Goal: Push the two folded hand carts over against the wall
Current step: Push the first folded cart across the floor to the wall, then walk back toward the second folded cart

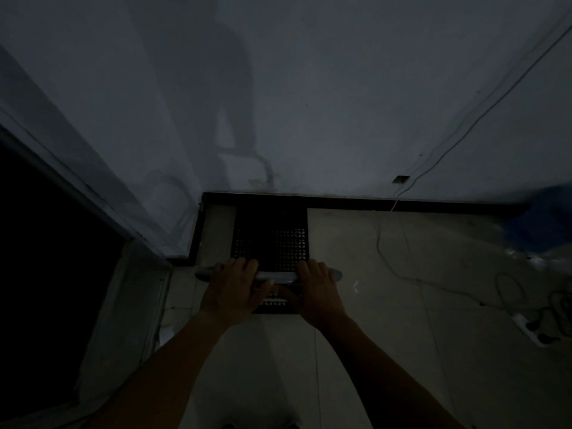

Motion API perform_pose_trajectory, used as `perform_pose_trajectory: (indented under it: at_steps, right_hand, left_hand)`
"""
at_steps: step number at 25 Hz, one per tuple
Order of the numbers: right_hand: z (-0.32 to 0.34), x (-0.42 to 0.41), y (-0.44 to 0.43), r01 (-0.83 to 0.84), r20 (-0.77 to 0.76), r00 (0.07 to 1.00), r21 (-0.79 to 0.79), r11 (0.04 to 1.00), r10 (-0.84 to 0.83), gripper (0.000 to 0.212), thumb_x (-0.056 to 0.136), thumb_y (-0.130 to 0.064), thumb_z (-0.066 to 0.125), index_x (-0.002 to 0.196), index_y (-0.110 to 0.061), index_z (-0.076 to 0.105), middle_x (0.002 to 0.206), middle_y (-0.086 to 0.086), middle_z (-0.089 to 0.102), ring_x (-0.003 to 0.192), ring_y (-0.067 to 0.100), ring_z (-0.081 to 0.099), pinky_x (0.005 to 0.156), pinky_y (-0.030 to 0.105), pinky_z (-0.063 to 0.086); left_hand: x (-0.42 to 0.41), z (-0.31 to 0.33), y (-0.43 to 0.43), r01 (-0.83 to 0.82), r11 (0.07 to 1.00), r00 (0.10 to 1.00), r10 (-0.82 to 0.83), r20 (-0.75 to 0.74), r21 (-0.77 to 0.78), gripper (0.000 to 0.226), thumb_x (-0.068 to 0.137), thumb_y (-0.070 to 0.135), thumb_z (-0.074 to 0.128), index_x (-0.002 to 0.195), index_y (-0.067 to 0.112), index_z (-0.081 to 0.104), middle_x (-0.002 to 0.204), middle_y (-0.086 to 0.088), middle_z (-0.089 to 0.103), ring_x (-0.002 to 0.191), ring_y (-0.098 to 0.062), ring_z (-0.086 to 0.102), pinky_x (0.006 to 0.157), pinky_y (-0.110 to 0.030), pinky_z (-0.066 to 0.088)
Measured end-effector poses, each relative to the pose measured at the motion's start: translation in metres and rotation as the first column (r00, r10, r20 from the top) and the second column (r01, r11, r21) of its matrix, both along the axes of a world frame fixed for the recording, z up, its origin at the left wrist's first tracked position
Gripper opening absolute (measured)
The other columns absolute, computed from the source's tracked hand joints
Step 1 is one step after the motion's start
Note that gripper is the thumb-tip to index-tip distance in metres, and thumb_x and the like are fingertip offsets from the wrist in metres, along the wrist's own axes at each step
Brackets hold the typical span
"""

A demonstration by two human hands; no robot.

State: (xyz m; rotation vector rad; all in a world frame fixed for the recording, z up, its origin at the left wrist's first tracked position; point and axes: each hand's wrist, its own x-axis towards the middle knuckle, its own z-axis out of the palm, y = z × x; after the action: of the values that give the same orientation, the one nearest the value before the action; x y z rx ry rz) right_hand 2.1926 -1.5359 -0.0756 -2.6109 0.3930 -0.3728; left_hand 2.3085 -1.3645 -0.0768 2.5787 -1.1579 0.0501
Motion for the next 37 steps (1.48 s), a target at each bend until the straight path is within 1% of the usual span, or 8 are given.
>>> perform_pose_trajectory:
  at_steps: [6, 12, 16, 20, 24, 30, 35, 37]
  right_hand:
    - [0.011, 0.004, 0.0, -0.007, -0.078, 0.997, 0.055, 0.998, 0.011, 0.044, 0.081, -0.059, 0.061, 0.098, -0.02, 0.05, 0.092, -0.001, 0.049, 0.087, 0.021, 0.046, 0.074, 0.04, 0.041]
    - [0.04, 0.003, 0.009, 0.013, -0.077, 0.997, 0.027, 1.0, -0.011, 0.054, 0.08, -0.062, 0.059, 0.113, -0.019, 0.052, 0.103, 0.001, 0.052, 0.096, 0.022, 0.047, 0.082, 0.039, 0.041]
    - [0.078, -0.006, 0.019, 0.048, -0.066, 0.997, -0.015, 0.999, -0.049, 0.059, 0.08, -0.062, 0.053, 0.117, -0.015, 0.054, 0.107, 0.006, 0.055, 0.1, 0.028, 0.05, 0.083, 0.041, 0.041]
    - [0.121, -0.029, 0.027, 0.159, -0.052, 0.986, -0.045, 0.986, -0.161, 0.059, 0.08, -0.057, 0.057, 0.118, -0.012, 0.055, 0.11, 0.011, 0.058, 0.102, 0.031, 0.052, 0.082, 0.042, 0.043]
    - [0.153, -0.081, 0.041, 0.285, -0.038, 0.957, -0.053, 0.957, -0.287, 0.058, 0.082, -0.05, 0.063, 0.125, -0.012, 0.053, 0.115, 0.011, 0.058, 0.102, 0.033, 0.054, 0.081, 0.042, 0.045]
    - [0.191, -0.187, 0.073, 0.532, -0.088, 0.838, -0.091, 0.842, -0.539, 0.064, 0.089, -0.051, 0.056, 0.138, -0.013, 0.042, 0.133, 0.011, 0.051, 0.114, 0.03, 0.049, 0.091, 0.041, 0.042]
    - [0.199, -0.293, 0.119, 0.719, -0.144, 0.674, -0.094, 0.688, -0.724, 0.065, 0.09, -0.053, 0.051, 0.142, -0.015, 0.037, 0.139, 0.009, 0.047, 0.12, 0.029, 0.046, 0.095, 0.041, 0.041]
    - [0.205, -0.339, 0.135, 0.792, -0.143, 0.586, -0.106, 0.601, -0.797, 0.064, 0.091, -0.053, 0.052, 0.141, -0.016, 0.037, 0.138, 0.008, 0.047, 0.12, 0.028, 0.046, 0.094, 0.04, 0.041]
  left_hand:
    - [-0.004, 0.011, -0.001, -0.034, 0.997, 0.999, 0.035, -0.01, 0.069, 0.064, 0.095, 0.062, 0.025, 0.106, 0.009, 0.059, 0.093, -0.013, 0.062, 0.082, -0.033, 0.057, 0.076, -0.045, 0.048]
    - [-0.013, 0.035, 0.011, -0.057, 0.993, 0.998, 0.056, 0.004, 0.105, 0.06, 0.095, 0.055, 0.032, 0.123, 0.009, 0.058, 0.118, -0.015, 0.062, 0.1, -0.035, 0.058, 0.088, -0.05, 0.043]
    - [-0.016, 0.077, 0.013, -0.04, 0.994, 0.999, 0.039, 0.011, 0.104, 0.057, 0.095, 0.052, 0.034, 0.126, 0.01, 0.057, 0.123, -0.015, 0.06, 0.105, -0.036, 0.056, 0.088, -0.05, 0.043]
    - [-0.025, 0.119, 0.01, 0.075, 0.995, 0.997, -0.076, 0.005, 0.073, 0.059, 0.097, 0.055, 0.032, 0.127, 0.009, 0.055, 0.124, -0.017, 0.058, 0.107, -0.037, 0.054, 0.086, -0.051, 0.044]
    - [-0.064, 0.154, 0.004, 0.228, 0.974, 0.973, -0.228, -0.029, -0.023, 0.062, 0.098, 0.055, 0.027, 0.129, 0.009, 0.054, 0.128, -0.017, 0.057, 0.116, -0.036, 0.053, 0.093, -0.054, 0.043]
    - [-0.152, 0.202, -0.003, 0.504, 0.863, 0.863, -0.505, -0.024, -0.037, 0.065, 0.098, 0.06, 0.022, 0.13, 0.012, 0.052, 0.13, -0.011, 0.057, 0.119, -0.031, 0.052, 0.095, -0.05, 0.042]
    - [-0.239, 0.213, -0.001, 0.686, 0.727, 0.726, -0.687, -0.035, -0.04, 0.06, 0.097, 0.057, 0.034, 0.135, 0.013, 0.05, 0.131, -0.012, 0.058, 0.118, -0.029, 0.053, 0.095, -0.053, 0.043]
    - [-0.28, 0.218, -0.004, 0.745, 0.665, 0.665, -0.747, -0.028, -0.05, 0.061, 0.097, 0.057, 0.036, 0.138, 0.014, 0.046, 0.133, -0.011, 0.057, 0.12, -0.028, 0.052, 0.095, -0.052, 0.042]
